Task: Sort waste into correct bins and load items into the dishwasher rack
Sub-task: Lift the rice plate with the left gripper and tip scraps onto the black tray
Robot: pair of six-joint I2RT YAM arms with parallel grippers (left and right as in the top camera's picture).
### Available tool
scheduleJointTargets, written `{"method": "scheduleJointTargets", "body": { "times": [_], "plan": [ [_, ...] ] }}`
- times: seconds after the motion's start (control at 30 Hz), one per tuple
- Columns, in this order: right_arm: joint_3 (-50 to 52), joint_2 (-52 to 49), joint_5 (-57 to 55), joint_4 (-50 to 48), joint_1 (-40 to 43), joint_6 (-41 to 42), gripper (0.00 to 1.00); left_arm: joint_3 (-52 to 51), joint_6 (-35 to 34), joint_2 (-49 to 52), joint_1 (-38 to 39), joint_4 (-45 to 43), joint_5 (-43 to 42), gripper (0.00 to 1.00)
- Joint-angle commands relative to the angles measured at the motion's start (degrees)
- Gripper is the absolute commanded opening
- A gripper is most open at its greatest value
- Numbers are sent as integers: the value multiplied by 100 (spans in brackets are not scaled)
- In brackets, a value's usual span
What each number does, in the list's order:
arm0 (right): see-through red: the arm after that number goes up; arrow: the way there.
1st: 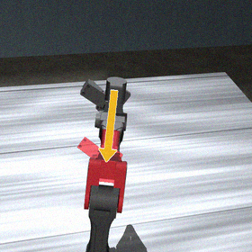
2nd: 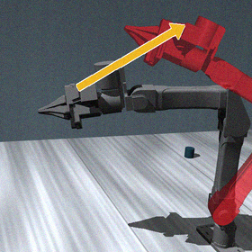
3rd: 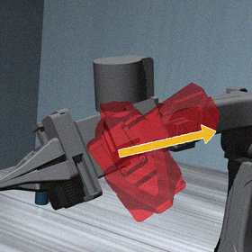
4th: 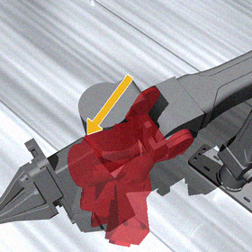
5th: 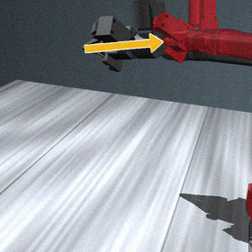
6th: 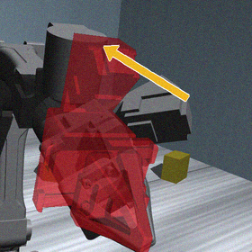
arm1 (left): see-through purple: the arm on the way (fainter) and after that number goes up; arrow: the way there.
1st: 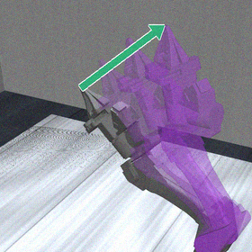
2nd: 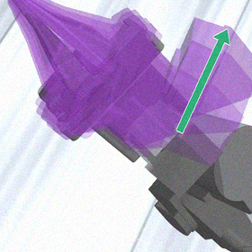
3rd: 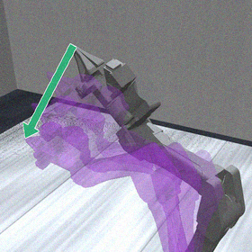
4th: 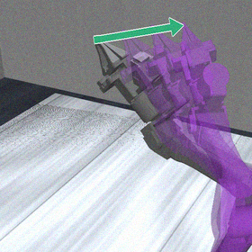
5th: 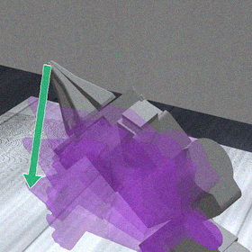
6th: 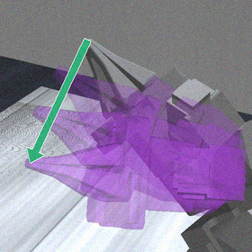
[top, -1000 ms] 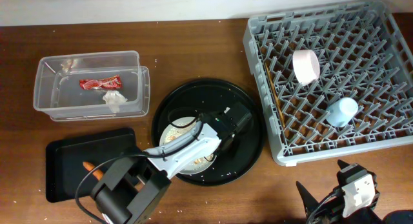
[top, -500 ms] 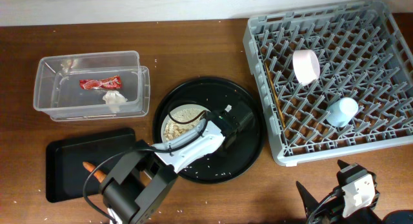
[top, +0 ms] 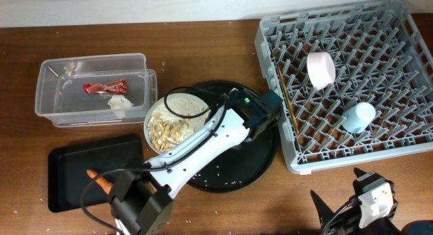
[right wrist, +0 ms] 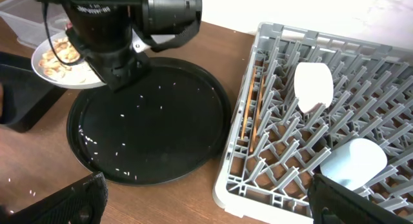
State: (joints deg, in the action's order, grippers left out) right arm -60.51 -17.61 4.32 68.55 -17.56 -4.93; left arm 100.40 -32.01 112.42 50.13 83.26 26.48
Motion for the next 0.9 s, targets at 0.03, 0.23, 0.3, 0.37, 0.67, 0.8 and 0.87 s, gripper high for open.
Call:
{"method": "scheduleJointTargets", "body": {
  "times": [0.03,0.23,0.3,0.37,0.67,0.8,0.87],
  "plan": [
    [-13,15,-28,-13,-4,-22,98,101,-474,-1080,7,302,-35,0],
    [-13,17,-28,-13,-4,-22,98,-761,-546,-1478,-256,323,-280,0],
    [-13,15,-28,-13,-4,-22,98,-1598,-553,-1755,-632,-120,-389,0],
    [-13,15,-28,-13,-4,-22,98,-2371,-525,-2046,-1058,-610,-590,0],
    [-13,15,-28,-13,-4,-22,98,-4162,87,-3637,-2310,-1982,-1899,0],
    [-13,15,-28,-11,-4,-22,98,-4321,586,-4229,-2962,-2096,-2424,0],
    [-13,15,-28,-11,-4,-22,98,-4321,857,-4454,-3182,-2184,-2638,0]
  ]
}}
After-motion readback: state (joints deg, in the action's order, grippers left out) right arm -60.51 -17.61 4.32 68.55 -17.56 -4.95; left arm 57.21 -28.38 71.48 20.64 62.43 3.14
